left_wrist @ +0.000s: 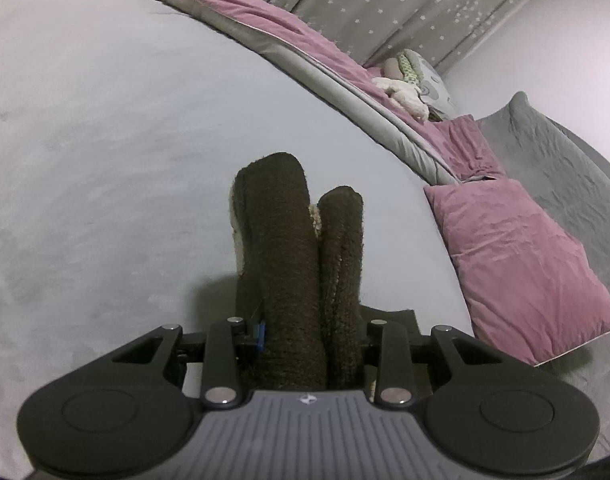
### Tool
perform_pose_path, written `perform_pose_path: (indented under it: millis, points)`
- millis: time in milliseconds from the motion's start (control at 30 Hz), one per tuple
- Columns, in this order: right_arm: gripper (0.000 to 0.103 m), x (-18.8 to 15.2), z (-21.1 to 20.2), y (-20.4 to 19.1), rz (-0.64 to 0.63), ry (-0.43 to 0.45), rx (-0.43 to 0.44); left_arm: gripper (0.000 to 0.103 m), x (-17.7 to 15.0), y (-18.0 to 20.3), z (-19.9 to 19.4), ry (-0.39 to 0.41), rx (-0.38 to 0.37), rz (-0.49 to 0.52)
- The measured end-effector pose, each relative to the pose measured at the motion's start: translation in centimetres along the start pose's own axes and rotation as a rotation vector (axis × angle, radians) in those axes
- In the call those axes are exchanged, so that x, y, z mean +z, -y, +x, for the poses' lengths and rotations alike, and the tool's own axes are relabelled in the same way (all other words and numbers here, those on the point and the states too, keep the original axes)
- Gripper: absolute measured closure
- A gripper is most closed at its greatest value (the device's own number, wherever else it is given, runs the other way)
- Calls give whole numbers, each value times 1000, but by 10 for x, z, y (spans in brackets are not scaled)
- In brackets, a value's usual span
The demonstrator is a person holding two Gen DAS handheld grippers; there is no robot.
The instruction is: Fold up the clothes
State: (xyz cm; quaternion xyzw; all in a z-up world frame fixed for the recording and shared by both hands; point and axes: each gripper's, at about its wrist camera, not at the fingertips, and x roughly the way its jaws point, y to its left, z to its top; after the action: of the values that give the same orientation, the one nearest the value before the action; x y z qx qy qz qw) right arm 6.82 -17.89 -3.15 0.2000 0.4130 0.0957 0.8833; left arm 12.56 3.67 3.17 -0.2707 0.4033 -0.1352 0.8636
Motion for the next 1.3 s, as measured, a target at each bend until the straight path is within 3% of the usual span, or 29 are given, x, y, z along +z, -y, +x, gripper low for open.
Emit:
perform_pose_path:
  millis: [167, 367, 433, 500, 700, 1000, 1300]
  points:
    - [46, 10, -17, 14, 71, 38, 34, 71, -3, 23, 6, -8, 33, 22]
    - [46, 13, -14, 27, 158, 31, 137, 71, -3, 31, 3, 8, 31, -9]
    - [48, 15, -12, 32, 186, 28, 173, 71, -2, 25, 0, 19, 32, -28]
    - [63, 15, -5, 33, 204, 19, 202, 71, -2, 14, -2, 28, 36, -52]
    - [82, 16, 39, 24, 184, -17, 189, 72, -7, -18, -6, 39, 42, -124]
    - [83, 36, 71, 7, 92, 4, 160, 72, -14, -62, -8, 45, 39, -226]
    - [83, 73, 111, -4, 48, -2, 83, 72, -18, -66, -6, 48, 37, -246]
